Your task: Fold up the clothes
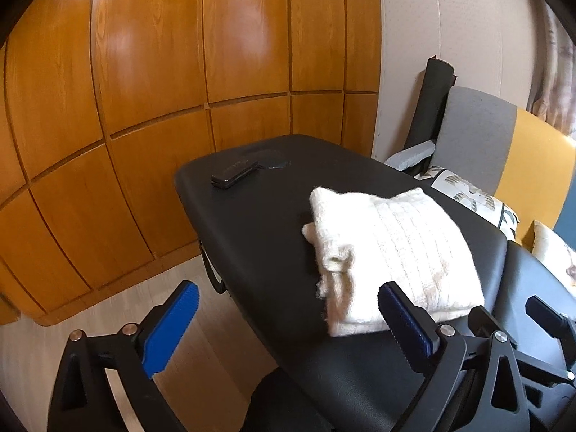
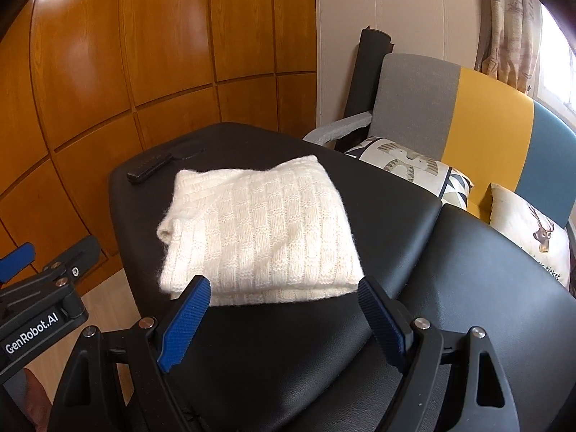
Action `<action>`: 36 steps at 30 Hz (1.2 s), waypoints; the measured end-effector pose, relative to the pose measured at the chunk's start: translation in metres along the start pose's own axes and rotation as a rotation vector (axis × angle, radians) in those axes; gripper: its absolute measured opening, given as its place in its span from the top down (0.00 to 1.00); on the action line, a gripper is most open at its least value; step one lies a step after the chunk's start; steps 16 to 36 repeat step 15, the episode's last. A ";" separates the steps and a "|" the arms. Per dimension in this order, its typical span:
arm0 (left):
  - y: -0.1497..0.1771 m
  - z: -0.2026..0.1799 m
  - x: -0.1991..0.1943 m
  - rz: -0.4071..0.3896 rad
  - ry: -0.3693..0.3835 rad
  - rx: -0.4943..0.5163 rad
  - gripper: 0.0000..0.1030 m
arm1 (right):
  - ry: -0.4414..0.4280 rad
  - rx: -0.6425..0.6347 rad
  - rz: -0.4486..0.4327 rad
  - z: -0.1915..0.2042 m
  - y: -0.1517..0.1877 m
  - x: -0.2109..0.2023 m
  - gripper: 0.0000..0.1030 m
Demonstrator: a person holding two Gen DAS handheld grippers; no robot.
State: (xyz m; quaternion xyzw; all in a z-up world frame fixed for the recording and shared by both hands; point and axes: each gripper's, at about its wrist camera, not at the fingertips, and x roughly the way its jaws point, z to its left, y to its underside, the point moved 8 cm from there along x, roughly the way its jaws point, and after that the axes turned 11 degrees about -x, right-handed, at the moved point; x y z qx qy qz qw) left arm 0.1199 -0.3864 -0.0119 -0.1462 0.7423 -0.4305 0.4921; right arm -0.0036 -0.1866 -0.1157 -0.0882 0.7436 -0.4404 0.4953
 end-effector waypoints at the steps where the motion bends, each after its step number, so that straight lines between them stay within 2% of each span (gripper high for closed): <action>1: 0.001 0.000 -0.001 -0.004 -0.001 0.003 0.02 | 0.002 0.000 0.004 0.000 0.001 0.000 0.17; 3: 0.002 -0.001 -0.003 -0.009 0.010 0.007 0.02 | 0.000 0.004 0.010 0.000 0.002 0.001 0.17; 7: 0.005 -0.007 -0.008 0.001 0.096 0.002 0.01 | -0.006 0.025 0.031 -0.003 0.007 0.004 0.17; 10: 0.008 -0.013 -0.006 0.027 0.109 0.014 0.01 | -0.002 0.031 0.035 -0.004 0.009 0.005 0.17; 15: 0.011 -0.013 -0.006 0.022 0.088 0.016 0.01 | -0.002 0.035 0.037 -0.006 0.011 0.004 0.17; 36: 0.011 -0.013 -0.006 0.022 0.088 0.016 0.01 | -0.002 0.035 0.037 -0.006 0.011 0.004 0.17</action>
